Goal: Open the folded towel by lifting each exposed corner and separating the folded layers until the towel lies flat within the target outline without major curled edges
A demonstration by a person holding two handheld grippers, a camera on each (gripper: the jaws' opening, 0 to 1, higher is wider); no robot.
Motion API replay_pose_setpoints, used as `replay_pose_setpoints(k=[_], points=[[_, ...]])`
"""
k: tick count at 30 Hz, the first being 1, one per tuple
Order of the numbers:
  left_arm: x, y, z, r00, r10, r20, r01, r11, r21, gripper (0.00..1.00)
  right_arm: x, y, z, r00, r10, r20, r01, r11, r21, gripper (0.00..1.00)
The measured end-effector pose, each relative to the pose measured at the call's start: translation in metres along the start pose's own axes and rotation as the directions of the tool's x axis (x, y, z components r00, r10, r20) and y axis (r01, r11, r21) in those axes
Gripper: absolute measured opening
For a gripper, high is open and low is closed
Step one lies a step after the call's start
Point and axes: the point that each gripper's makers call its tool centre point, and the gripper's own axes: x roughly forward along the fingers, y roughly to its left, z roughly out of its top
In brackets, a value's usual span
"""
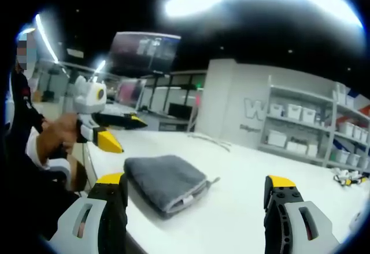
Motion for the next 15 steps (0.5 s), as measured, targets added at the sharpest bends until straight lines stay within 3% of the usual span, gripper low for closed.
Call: replay_pose_setpoints(k=[15], points=[[0.0016,-0.004,-0.0048,1.0,-0.009,0.0,0.009,1.0,0.023,0.97,-0.0007,-0.0007,-0.001,1.0,-0.003,-0.001,0.003,1.0,0.002,1.0]])
